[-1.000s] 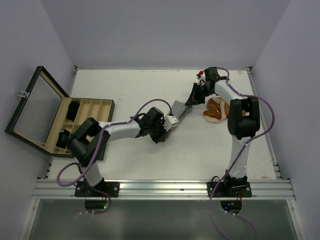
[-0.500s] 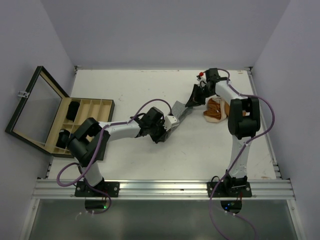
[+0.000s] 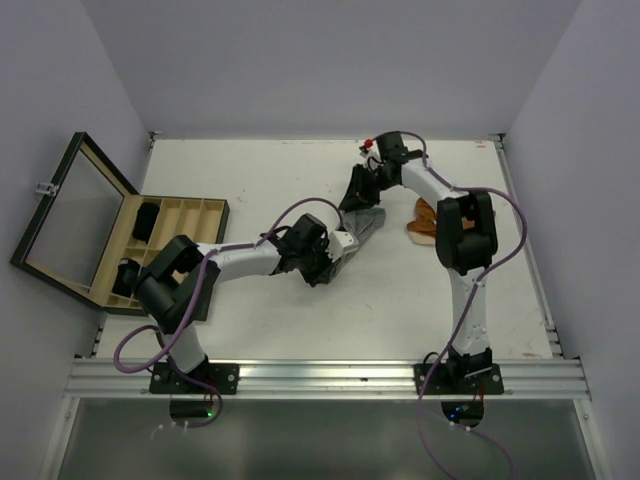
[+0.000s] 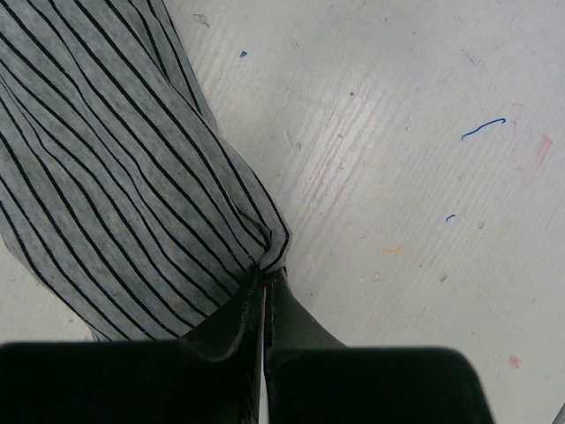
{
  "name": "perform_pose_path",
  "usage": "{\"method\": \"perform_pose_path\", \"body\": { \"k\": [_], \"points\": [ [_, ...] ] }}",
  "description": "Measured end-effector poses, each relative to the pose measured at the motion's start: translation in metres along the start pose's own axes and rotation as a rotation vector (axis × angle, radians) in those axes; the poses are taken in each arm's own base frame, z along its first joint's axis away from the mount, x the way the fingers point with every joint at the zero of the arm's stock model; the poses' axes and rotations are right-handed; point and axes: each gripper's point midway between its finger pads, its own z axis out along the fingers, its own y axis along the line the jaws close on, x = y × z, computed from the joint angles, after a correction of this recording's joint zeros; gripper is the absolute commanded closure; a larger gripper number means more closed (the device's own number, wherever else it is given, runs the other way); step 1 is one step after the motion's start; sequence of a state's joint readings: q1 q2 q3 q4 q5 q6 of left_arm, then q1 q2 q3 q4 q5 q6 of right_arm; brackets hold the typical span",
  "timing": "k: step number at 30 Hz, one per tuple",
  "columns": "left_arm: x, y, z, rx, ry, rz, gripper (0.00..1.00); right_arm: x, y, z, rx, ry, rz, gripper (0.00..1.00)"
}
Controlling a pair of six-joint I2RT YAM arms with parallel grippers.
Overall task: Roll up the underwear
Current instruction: Fold the underwear
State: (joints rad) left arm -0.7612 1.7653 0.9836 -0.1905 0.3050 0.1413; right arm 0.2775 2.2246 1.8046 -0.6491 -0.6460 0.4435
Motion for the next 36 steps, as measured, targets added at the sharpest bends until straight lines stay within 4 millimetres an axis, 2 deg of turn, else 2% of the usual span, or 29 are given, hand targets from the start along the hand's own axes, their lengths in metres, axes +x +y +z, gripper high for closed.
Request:
{"method": "perform_pose_path", "body": {
  "k": [2,5,8,11,18,21,29,33,36],
  "points": [
    [0.000,0.000,0.000,0.001,0.000,0.000,1.00,0.002,0.005,0.008,-0.005,0.013,-0.011,0.63],
    [0.000,0.000,0.000,0.002,0.000,0.000,1.00,0.008,0.004,0.016,-0.007,0.041,-0.005,0.60],
    [0.000,0.000,0.000,0.002,0.000,0.000,1.00,0.012,-0.003,0.014,-0.006,0.064,0.015,0.60],
    [0.000,0.000,0.000,0.002,0.000,0.000,1.00,0.005,-0.011,0.002,-0.002,0.047,0.014,0.60],
    [0.000,0.000,0.000,0.006,0.000,-0.002,1.00,-0.019,-0.032,-0.056,0.046,-0.055,-0.042,0.66],
    [0.000,0.000,0.000,0.006,0.000,-0.002,1.00,-0.020,-0.037,-0.061,0.071,-0.066,-0.074,0.69],
    [0.000,0.000,0.000,0.006,0.000,-0.002,1.00,0.005,-0.053,-0.049,0.123,0.016,-0.089,0.74],
    [0.000,0.000,0.000,0.006,0.000,-0.002,1.00,0.022,-0.069,-0.044,0.147,0.062,-0.059,0.63],
    [0.000,0.000,0.000,0.006,0.000,-0.002,1.00,0.030,-0.074,-0.042,0.149,0.083,-0.042,0.63]
  ]
}}
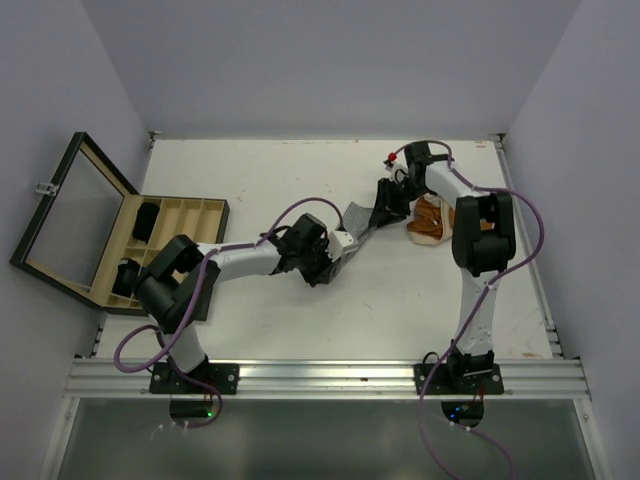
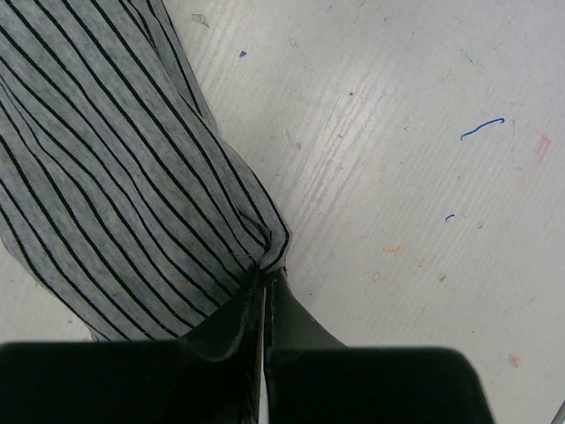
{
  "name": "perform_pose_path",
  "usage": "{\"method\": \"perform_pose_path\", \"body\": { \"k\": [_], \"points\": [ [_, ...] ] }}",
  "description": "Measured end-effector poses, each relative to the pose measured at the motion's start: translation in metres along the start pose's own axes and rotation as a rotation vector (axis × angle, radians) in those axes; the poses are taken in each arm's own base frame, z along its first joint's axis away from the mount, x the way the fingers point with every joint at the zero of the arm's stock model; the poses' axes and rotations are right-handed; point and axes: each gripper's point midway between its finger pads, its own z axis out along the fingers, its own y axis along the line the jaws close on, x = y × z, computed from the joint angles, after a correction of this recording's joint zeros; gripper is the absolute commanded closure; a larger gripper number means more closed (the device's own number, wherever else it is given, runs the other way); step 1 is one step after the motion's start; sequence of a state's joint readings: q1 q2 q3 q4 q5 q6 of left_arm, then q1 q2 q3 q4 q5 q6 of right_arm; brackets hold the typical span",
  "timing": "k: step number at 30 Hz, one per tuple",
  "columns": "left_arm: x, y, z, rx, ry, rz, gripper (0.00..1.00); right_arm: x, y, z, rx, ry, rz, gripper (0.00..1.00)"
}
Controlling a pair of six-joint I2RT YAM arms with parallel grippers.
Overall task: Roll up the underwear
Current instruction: Fold the underwear
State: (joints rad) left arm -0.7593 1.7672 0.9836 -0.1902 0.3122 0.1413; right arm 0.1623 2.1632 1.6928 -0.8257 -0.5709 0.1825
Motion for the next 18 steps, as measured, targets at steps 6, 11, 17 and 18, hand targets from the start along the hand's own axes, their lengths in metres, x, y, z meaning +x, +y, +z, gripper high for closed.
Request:
{"method": "perform_pose_path", "body": {
  "k": [6,11,17,18],
  "points": [
    [0.000,0.000,0.000,0.000,0.000,0.000,1.00,-0.001,0.003,0.003,-0.024,-0.009,0.027,0.63],
    [0.000,0.000,0.000,0.000,0.000,0.000,1.00,-0.009,0.007,0.007,-0.052,-0.029,0.054,0.63],
    [0.000,0.000,0.000,0.000,0.000,0.000,1.00,-0.009,0.000,0.021,-0.054,-0.017,0.097,0.57],
    [0.000,0.000,0.000,0.000,0.000,0.000,1.00,-0.009,-0.001,0.023,-0.053,-0.014,0.104,0.56]
  ]
}}
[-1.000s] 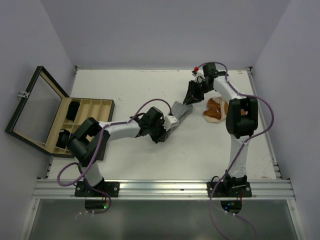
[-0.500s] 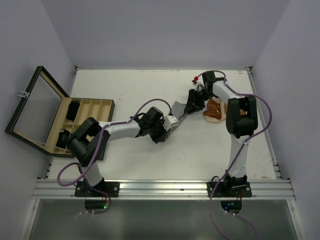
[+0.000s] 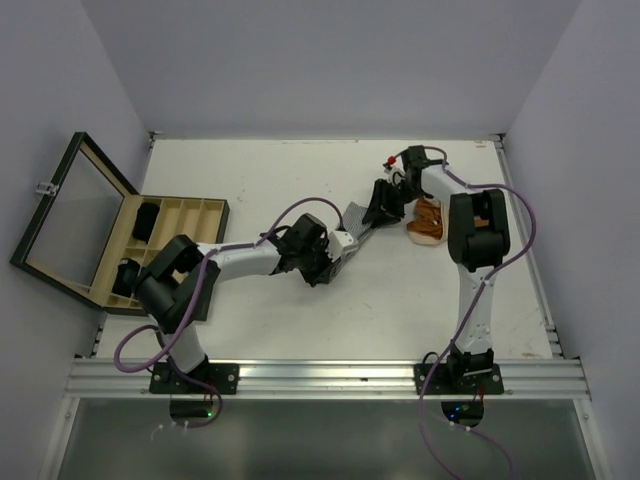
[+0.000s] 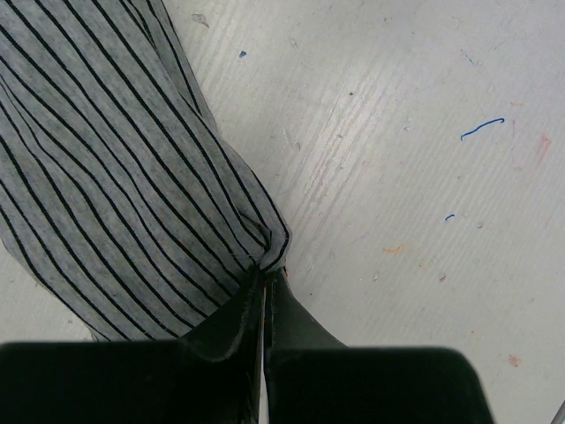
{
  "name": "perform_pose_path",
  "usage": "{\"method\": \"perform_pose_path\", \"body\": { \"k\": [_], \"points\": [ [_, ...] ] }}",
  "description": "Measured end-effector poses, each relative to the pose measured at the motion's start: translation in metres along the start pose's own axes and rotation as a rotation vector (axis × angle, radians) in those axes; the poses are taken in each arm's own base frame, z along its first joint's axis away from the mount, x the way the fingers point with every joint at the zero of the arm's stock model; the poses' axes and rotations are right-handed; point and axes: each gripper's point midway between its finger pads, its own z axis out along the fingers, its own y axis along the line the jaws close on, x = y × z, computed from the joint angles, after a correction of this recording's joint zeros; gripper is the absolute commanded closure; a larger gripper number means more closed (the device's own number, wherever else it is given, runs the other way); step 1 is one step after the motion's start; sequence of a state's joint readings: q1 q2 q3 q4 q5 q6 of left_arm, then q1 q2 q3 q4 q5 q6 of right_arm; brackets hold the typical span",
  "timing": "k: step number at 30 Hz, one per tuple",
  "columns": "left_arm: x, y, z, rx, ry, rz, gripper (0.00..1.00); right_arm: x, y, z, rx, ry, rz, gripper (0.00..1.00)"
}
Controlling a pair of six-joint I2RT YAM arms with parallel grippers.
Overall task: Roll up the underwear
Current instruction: Fold the underwear
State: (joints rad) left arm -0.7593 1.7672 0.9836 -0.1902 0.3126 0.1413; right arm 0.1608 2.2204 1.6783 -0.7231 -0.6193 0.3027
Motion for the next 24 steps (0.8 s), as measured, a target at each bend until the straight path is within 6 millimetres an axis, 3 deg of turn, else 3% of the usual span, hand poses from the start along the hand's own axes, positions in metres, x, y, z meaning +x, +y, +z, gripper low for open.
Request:
{"method": "perform_pose_path", "body": {
  "k": [12,24],
  "points": [
    [0.000,0.000,0.000,0.001,0.000,0.000,1.00,-0.014,0.005,0.006,-0.030,-0.046,0.035,0.63],
    [0.000,0.000,0.000,0.002,0.000,0.000,1.00,-0.031,0.015,0.004,-0.061,-0.099,0.027,0.61]
  ]
}}
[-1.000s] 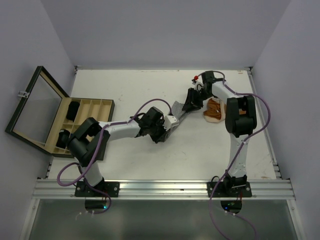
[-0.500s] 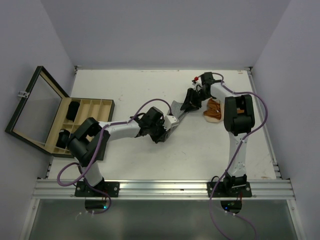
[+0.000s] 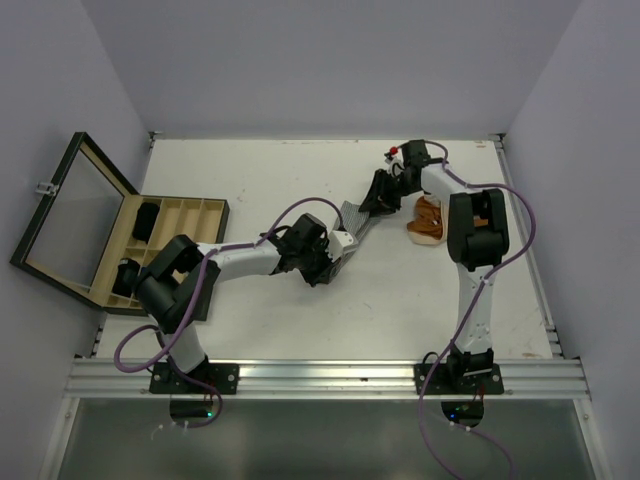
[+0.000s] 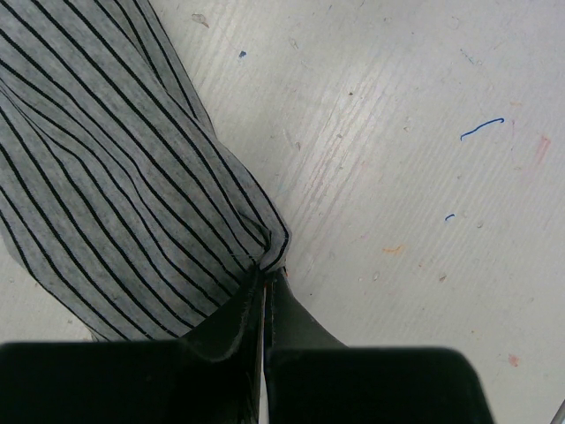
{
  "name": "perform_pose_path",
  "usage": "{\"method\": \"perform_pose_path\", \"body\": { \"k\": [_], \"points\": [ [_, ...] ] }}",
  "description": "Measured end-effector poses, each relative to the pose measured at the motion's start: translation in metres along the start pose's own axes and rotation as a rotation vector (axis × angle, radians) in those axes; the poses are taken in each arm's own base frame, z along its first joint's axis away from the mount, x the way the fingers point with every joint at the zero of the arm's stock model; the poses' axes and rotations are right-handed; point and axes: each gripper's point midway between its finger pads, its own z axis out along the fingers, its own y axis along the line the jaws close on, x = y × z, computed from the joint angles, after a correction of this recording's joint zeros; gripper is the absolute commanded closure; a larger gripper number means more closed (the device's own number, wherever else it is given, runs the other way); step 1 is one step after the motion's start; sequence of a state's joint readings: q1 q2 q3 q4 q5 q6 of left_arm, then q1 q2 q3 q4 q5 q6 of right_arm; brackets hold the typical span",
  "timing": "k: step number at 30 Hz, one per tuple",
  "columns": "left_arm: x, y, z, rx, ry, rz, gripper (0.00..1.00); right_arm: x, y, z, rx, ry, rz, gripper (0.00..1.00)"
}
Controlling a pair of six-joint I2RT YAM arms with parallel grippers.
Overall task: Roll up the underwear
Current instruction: Fold the underwear
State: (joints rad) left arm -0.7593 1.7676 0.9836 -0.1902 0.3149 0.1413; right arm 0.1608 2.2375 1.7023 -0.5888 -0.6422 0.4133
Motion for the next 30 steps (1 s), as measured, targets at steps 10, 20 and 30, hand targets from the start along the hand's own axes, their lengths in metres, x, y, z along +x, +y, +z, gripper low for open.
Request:
{"method": "perform_pose_path", "body": {
  "k": [10,20,30],
  "points": [
    [0.000,-0.001,0.000,0.011,-0.001,-0.002,1.00,-0.005,-0.011,0.014,0.027,0.009,0.005,0.58],
    [0.000,-0.001,0.000,0.015,-0.002,-0.005,1.00,0.003,-0.003,0.019,-0.001,0.041,0.005,0.78],
    [0.000,-0.001,0.000,0.015,-0.003,-0.005,1.00,0.002,0.009,0.010,-0.019,0.055,0.001,1.00]
  ]
}}
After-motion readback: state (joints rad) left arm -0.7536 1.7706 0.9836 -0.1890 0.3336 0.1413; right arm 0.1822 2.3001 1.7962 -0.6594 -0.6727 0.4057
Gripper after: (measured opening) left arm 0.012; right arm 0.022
